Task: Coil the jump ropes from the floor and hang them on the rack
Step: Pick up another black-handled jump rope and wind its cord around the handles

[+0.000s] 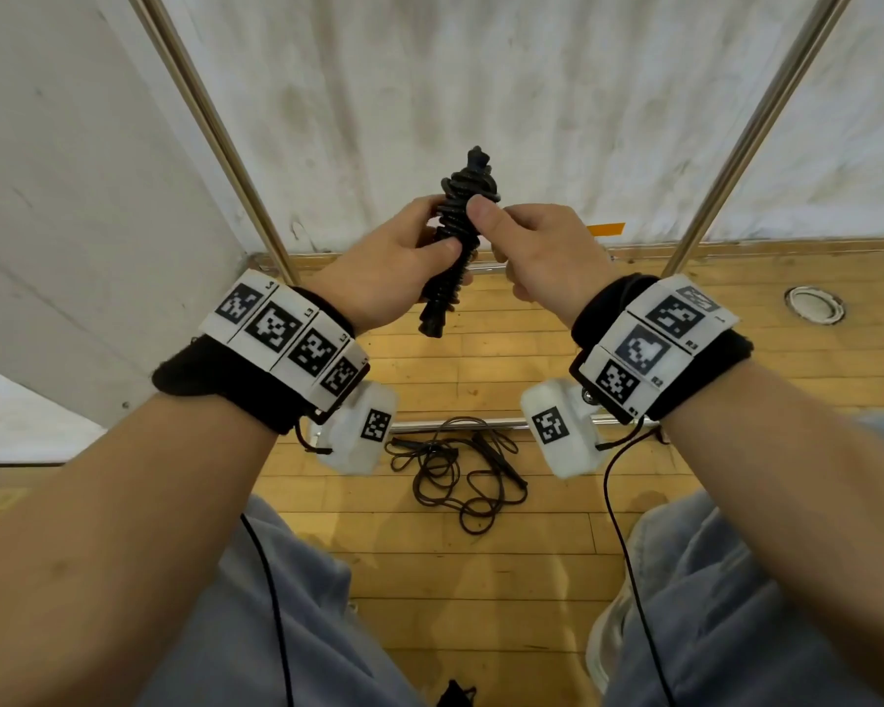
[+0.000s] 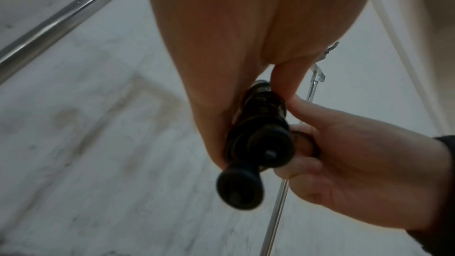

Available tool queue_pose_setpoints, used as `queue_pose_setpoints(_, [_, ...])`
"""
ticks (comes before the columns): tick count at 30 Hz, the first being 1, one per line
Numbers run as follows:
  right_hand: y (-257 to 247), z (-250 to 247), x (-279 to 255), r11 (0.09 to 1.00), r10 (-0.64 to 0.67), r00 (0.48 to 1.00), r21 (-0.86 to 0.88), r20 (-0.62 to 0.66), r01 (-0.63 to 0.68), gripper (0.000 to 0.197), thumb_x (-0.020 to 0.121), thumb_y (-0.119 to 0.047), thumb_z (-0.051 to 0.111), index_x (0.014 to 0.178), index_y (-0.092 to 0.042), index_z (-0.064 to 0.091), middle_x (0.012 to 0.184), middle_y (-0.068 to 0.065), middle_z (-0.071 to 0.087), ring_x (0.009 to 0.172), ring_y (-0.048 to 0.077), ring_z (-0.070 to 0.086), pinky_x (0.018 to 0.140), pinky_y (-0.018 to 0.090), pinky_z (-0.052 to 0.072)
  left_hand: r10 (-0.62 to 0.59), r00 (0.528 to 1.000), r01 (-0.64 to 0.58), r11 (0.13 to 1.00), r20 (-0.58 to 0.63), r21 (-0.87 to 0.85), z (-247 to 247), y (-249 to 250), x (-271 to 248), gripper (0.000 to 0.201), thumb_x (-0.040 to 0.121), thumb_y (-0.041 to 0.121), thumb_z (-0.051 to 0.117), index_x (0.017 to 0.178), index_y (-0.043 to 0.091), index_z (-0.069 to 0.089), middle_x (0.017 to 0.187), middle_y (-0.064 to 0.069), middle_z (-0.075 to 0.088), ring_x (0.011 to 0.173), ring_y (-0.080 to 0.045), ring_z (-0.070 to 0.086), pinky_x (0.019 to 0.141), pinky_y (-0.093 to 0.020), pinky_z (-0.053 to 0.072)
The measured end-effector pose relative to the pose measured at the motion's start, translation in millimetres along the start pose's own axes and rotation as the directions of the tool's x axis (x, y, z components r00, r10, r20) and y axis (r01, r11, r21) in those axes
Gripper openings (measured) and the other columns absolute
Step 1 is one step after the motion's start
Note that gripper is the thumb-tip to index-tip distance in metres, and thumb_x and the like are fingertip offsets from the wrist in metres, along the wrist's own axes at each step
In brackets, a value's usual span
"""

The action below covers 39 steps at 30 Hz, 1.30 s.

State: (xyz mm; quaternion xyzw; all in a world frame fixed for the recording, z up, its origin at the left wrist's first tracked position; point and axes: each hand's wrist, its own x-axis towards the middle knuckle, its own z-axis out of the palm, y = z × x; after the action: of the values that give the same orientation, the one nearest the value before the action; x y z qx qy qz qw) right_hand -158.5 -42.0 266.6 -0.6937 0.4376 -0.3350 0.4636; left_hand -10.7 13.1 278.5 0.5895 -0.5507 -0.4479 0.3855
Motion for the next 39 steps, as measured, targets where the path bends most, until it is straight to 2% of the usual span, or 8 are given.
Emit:
queue_pose_setpoints(5, [-3.2,7.5,-2.4,0.996,0.029,0.998,0.082,0.055,-0.033,0.041,0.093,-0.055,0.042,0.066,-0.028,0.054,0.065,0.002,0.039,0.045,0.012,0.034,0.047,0.027,0.033,0.003,0.995,-0.01,0.997,-0.096,-0.075,-2.1,1.2,-2.3,0.04,0.093,0.012,0.059,0.129,0.018,0.043,0.118,-0.027,0.058,0.098,-0.029,0.068,0.086,-0.045,0.056])
queue_pose_setpoints(10, [-4.8,8.4,3.9,0.975,0.136,0.989,0.169,0.051,-0.143,0.038,0.099,-0.04,0.033,0.082,-0.011,0.051,0.065,0.002,0.041,0.042,0.013,0.035,0.044,0.024,0.035,-0.007,0.994,0.004,1.0,-0.106,-0.029,-1.8,0.7,-2.5,0.047,0.089,0.014,0.065,0.132,0.016,0.046,0.115,-0.02,0.058,0.098,-0.031,0.067,0.087,-0.049,0.055])
queue_pose_setpoints(14, [-6.6,7.7,4.3,0.966,0.136,0.989,0.213,0.052,-0.144,0.03,0.099,-0.025,0.037,0.076,-0.01,0.049,0.069,0.006,0.045,0.048,0.016,0.038,0.047,0.028,0.036,0.004,0.995,0.001,0.999,-0.101,0.04,-2.0,-0.5,0.2,0.039,0.087,0.018,0.067,0.124,0.019,0.054,0.118,-0.018,0.058,0.094,-0.025,0.067,0.078,-0.037,0.058])
queue_pose_setpoints(17, [-6.5,8.2,1.6,0.994,0.06,0.997,0.09,0.045,-0.063,0.045,0.099,-0.039,0.035,0.081,-0.004,0.056,0.075,0.015,0.051,0.052,0.021,0.044,0.055,0.033,0.041,0.012,0.994,-0.004,0.997,-0.112,0.077,-1.8,-0.9,2.9,0.036,0.084,0.022,0.071,0.118,0.022,0.057,0.115,-0.013,0.06,0.093,-0.023,0.067,0.077,-0.037,0.058])
queue_pose_setpoints(20, [-5.0,9.6,-2.4,0.998,-0.042,0.996,-0.04,0.075,0.046,0.054,0.097,-0.049,0.035,0.076,-0.006,0.059,0.063,0.006,0.053,0.05,0.013,0.048,0.055,0.026,0.044,0.029,0.989,-0.012,0.993,-0.145,0.119,-0.5,-0.7,4.8,0.047,0.078,0.026,0.076,0.12,0.018,0.056,0.101,-0.002,0.063,0.09,-0.018,0.066,0.08,-0.039,0.058])
queue_pose_setpoints(26, [-1.3,8.0,-0.8,0.998,-0.049,0.994,0.053,0.102,0.044,0.064,0.097,-0.049,0.037,0.093,0.01,0.062,0.066,0.007,0.057,0.058,0.016,0.054,0.063,0.03,0.049,0.063,0.979,-0.038,0.991,-0.195,0.132,1.3,0.3,4.4,0.053,0.068,0.029,0.083,0.107,0.019,0.049,0.088,0.003,0.063,0.062,0.003,0.062,0.064,-0.023,0.057])
queue_pose_setpoints(33, [-3.6,5.3,-0.4,0.976,-0.021,0.993,0.219,0.119,-0.006,0.039,0.094,-0.035,0.054,0.091,0.002,0.067,0.073,0.012,0.062,0.062,0.018,0.057,0.064,0.029,0.05,0.047,0.994,-0.04,0.996,-0.095,0.078,-1.6,3.2,-1.1,0.054,0.079,0.021,0.076,0.125,0.013,0.049,0.117,-0.008,0.062,0.102,-0.022,0.065,0.091,-0.042,0.053])
queue_pose_setpoints(39, [-3.4,8.1,-3.3,0.999,-0.051,0.998,0.017,0.028,0.05,0.032,0.089,-0.034,0.061,0.061,-0.017,0.063,0.05,-0.008,0.056,0.049,0.006,0.053,0.056,0.02,0.047,0.108,0.98,-0.078,0.982,-0.17,0.171,2.9,-2.3,0.7,0.058,0.078,0.019,0.076,0.129,0.015,0.048,0.116,0.002,0.06,0.099,-0.015,0.065,0.086,-0.034,0.055])
